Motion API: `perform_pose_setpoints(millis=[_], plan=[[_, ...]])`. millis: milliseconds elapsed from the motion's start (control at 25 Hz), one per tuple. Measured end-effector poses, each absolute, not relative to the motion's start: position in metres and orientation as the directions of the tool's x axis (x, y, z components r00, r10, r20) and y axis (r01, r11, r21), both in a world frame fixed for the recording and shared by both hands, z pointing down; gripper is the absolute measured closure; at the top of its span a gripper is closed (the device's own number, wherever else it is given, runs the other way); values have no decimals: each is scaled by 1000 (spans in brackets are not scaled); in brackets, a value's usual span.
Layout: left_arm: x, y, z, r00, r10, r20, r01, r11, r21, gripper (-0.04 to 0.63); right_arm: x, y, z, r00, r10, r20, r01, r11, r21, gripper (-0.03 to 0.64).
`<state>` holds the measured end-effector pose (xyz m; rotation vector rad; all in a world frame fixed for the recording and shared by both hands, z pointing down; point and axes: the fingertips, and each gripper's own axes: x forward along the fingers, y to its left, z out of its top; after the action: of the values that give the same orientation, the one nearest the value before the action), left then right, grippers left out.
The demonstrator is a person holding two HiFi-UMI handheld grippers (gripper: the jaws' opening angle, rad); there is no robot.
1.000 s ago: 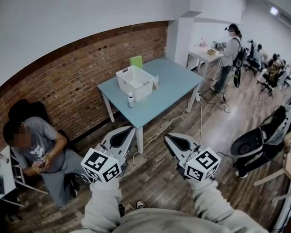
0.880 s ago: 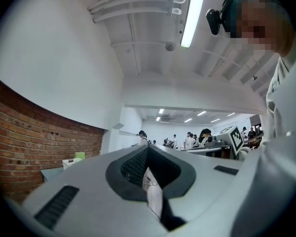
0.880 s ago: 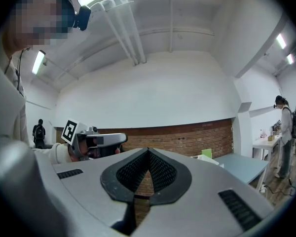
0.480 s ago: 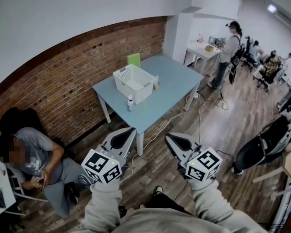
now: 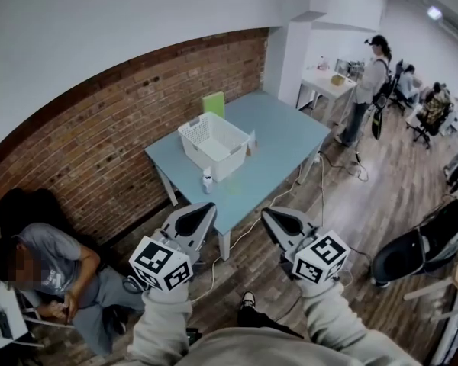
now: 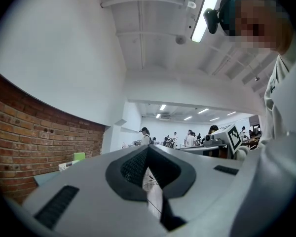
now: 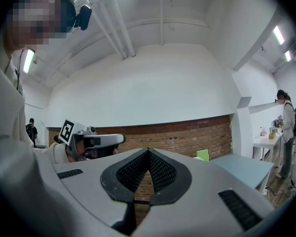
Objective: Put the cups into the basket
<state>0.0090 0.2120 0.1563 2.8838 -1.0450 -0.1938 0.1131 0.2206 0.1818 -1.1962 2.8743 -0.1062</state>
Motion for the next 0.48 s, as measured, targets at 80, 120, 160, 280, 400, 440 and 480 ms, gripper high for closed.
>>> perform_pose_setpoints(millis=[80, 120, 160, 280, 400, 440, 480], plan=[[15, 183, 151, 756, -647, -105, -639, -763, 101, 600, 121, 193, 180, -708, -706, 1, -704, 706, -73, 606], [19, 169, 150, 754, -647, -112, -640, -762, 100, 600, 125, 179, 180, -710, -704, 2, -702, 708, -74, 606], [24, 156, 150, 754, -647, -117, -639, -763, 98, 600, 130, 166, 181, -712, -703, 3, -701, 709, -76, 606], [40, 118, 147, 752, -651, -107, -644, -759, 92, 600, 145, 128, 178, -718, -696, 1, -694, 715, -85, 606], [51, 88, 136, 738, -667, -101, -661, -745, 90, 600, 152, 99, 173, -736, -677, -3, -675, 734, -82, 606], [54, 80, 135, 736, -669, -103, -663, -743, 91, 600, 153, 92, 173, -742, -670, -5, -668, 740, -80, 606], [57, 72, 135, 735, -671, -103, -664, -742, 91, 600, 155, 85, 173, -747, -664, -7, -662, 745, -79, 606]])
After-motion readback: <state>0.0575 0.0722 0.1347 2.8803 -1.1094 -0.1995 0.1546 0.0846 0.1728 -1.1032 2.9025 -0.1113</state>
